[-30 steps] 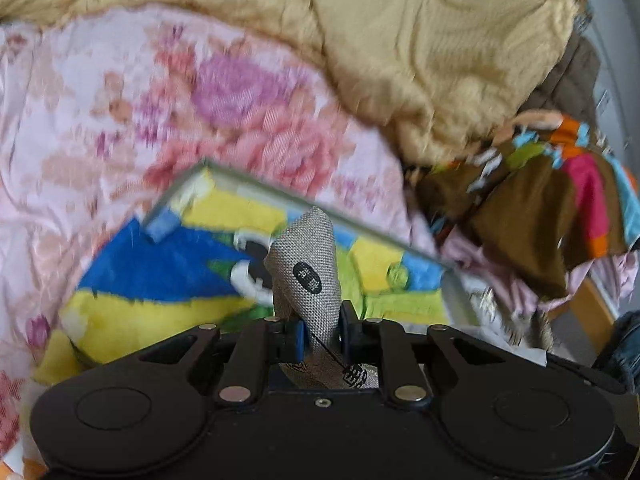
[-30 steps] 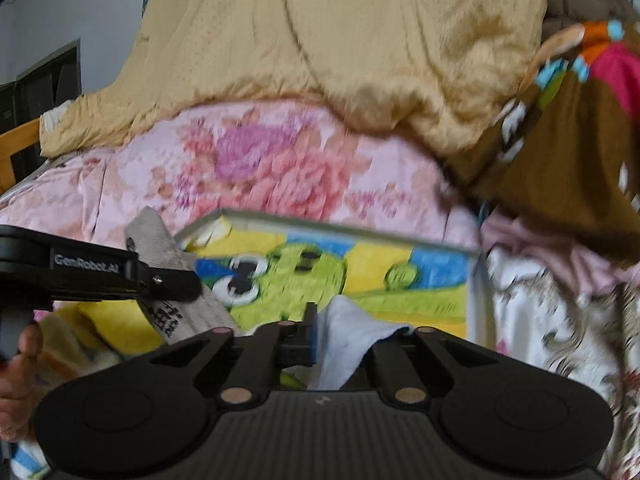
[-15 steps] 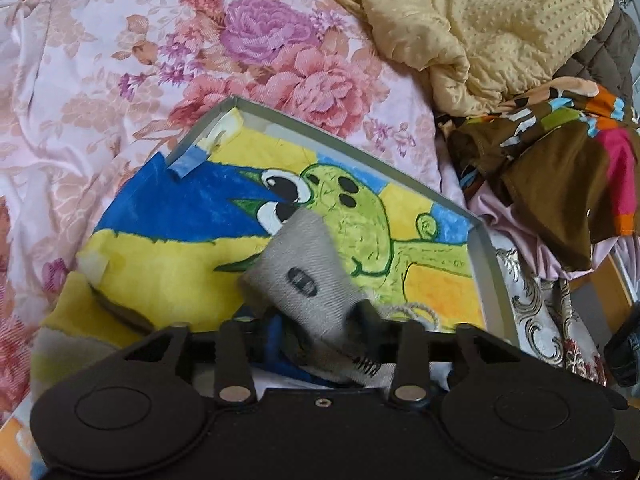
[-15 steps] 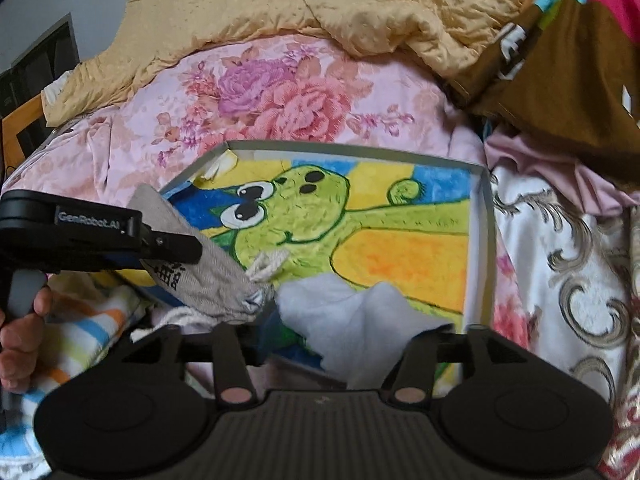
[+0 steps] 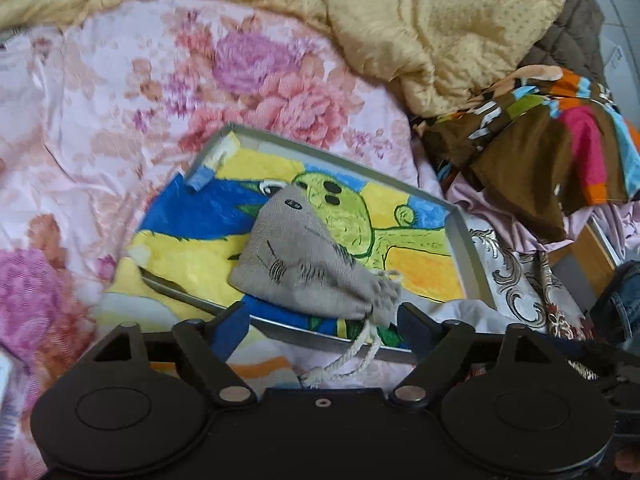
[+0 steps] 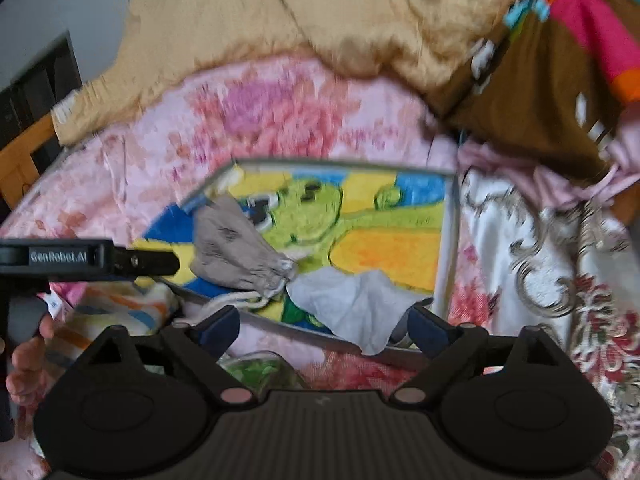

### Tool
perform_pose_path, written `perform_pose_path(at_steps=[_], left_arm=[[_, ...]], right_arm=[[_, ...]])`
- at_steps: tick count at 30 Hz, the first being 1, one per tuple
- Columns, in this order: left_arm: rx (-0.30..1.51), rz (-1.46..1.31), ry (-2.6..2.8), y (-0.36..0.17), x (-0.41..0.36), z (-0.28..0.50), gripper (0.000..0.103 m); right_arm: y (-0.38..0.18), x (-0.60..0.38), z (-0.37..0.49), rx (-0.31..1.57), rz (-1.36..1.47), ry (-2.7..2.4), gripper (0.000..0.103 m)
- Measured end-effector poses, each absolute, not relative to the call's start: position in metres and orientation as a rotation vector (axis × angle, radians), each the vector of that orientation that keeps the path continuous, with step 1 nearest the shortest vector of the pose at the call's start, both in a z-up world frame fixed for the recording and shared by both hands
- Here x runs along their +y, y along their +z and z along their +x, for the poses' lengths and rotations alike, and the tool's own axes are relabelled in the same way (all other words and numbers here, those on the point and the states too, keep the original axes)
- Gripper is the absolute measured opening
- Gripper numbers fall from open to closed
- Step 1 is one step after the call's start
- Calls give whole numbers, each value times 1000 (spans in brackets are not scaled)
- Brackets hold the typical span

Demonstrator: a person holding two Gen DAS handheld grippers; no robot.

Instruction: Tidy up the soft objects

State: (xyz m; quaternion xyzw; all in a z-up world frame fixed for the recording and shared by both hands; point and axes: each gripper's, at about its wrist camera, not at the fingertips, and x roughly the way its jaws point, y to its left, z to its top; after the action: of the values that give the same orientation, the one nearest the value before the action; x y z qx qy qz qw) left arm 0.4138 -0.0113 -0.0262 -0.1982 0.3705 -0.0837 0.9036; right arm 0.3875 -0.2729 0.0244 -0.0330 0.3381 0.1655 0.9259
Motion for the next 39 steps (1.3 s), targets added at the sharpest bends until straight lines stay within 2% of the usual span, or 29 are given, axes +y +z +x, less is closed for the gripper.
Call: perform_pose_path(at_steps=[3,5,13,25,39], left_arm=[[718,-374,-171,-13,-11,390,88],[674,-344,-172,-2,-11,371,94],[514,-236,-200,39,-15,285,102],[420,-202,-212,60,-3,187,102],[440,-130,-217,29,17,136,102]], right_arm=[[40,-274,357,596,-54,334,101],[50,-273,339,549,-49,341,101],[84,-268,259,399,-61,352,103],[91,-253,173,309,-56,409,103],[60,-229,126,301,-172,432,103]])
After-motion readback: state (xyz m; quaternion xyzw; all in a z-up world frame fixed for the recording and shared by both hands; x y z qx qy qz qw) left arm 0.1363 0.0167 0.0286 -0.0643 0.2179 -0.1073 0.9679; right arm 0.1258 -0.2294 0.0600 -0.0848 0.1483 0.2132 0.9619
